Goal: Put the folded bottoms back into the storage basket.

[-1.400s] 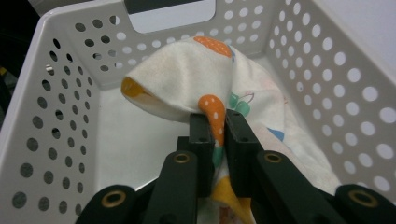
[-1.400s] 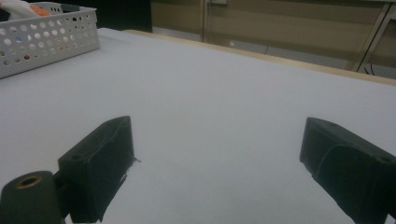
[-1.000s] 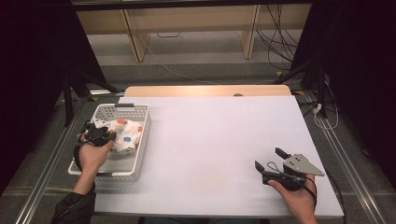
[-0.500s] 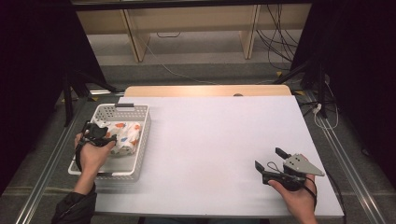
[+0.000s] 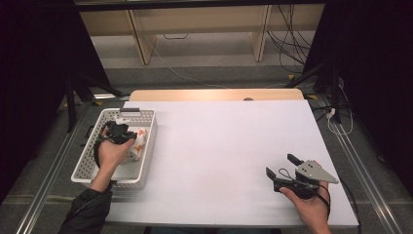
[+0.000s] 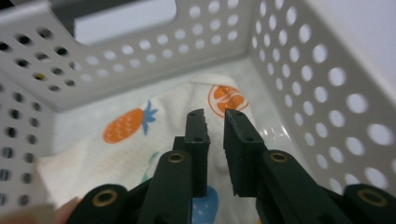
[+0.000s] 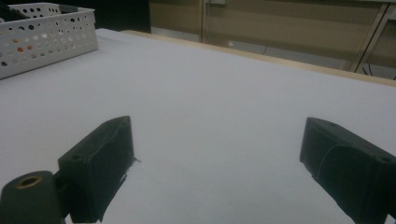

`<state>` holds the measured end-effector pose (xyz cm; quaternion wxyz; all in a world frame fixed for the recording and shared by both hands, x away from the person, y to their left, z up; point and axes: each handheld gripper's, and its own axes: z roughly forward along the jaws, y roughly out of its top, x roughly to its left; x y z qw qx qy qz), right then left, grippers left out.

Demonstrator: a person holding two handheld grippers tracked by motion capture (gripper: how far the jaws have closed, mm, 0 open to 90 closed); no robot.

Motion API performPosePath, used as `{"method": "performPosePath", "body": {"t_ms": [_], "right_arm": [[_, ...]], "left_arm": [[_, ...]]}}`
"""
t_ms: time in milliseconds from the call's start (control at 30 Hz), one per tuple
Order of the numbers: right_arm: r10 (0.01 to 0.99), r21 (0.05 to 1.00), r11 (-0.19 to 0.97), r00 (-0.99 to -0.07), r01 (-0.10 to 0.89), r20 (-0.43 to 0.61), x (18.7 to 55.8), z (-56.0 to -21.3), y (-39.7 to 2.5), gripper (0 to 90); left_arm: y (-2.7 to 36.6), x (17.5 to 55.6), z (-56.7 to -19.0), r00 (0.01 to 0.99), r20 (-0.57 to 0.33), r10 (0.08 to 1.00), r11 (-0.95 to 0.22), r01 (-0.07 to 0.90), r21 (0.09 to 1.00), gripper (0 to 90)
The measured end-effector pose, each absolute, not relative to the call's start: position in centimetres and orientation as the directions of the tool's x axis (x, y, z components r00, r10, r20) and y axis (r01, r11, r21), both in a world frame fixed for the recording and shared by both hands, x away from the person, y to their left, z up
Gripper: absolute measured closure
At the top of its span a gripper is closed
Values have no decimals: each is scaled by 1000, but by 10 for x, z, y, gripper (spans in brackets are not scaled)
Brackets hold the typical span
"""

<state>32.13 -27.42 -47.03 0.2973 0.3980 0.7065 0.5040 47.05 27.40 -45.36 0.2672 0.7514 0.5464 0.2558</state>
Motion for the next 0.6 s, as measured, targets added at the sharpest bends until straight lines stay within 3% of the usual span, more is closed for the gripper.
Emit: {"method": "performPosePath", "body": {"t_ms": [133,367,600], "right_arm": [[863,949,172,-505,263,-17,322,-471,-275,106],[862,949,172,-507,264,-15,321,-470,-274,106],[862,948,176,-507,264,-19,321,-470,-274,106]], "left_arm": [[271,479,-465,303,75,950,-283,735,616,836],[270,467,-466,341,62,938,-312,752,581,874],[271,460,-461,324,89,942,-305,714,630,836]]}}
